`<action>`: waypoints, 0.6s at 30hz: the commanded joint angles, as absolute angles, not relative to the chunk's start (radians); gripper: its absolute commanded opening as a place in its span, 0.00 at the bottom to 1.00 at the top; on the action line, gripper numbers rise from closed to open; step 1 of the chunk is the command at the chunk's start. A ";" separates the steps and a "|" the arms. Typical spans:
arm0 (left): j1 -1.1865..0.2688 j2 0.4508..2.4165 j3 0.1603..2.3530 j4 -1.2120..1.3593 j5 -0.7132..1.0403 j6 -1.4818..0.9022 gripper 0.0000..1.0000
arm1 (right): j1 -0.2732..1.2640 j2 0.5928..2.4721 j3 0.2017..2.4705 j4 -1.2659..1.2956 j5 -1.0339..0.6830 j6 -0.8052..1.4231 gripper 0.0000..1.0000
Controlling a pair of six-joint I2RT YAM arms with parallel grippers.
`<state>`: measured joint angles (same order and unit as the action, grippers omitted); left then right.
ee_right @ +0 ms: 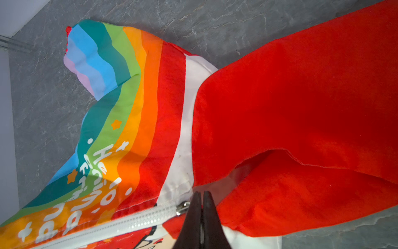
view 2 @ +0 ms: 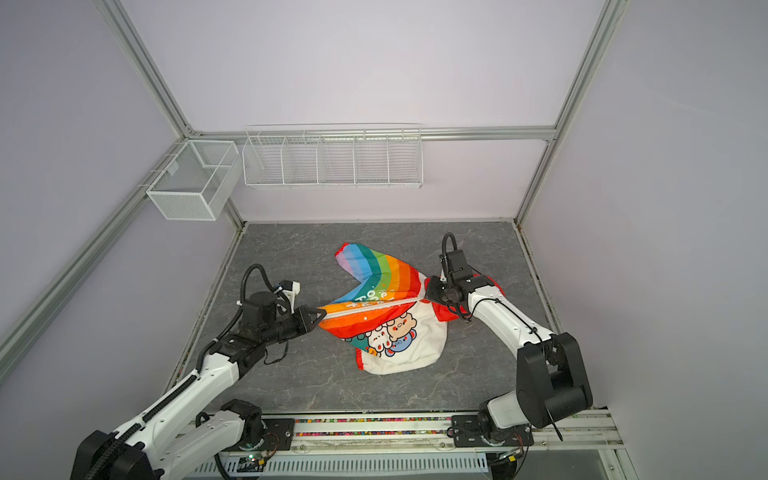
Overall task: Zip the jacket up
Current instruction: 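Continue pulling the slider with the right gripper toward the red hood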
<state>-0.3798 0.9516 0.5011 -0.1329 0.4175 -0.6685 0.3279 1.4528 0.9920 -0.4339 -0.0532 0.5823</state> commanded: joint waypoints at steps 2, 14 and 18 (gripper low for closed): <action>-0.371 0.941 0.489 -0.144 0.394 -0.649 0.00 | 0.307 1.429 0.973 -0.448 -0.025 0.564 0.07; -0.369 1.033 0.598 -0.157 0.342 -0.630 0.00 | 0.300 1.461 1.068 -0.424 -0.144 0.550 0.07; -0.361 1.153 0.788 -0.220 0.315 -0.568 0.00 | 0.268 1.511 1.212 -0.463 -0.186 0.528 0.07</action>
<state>-0.3737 1.1061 0.6598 -0.2028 0.3626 -0.6331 0.2939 1.4902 1.1213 -0.4641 -0.1478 0.5632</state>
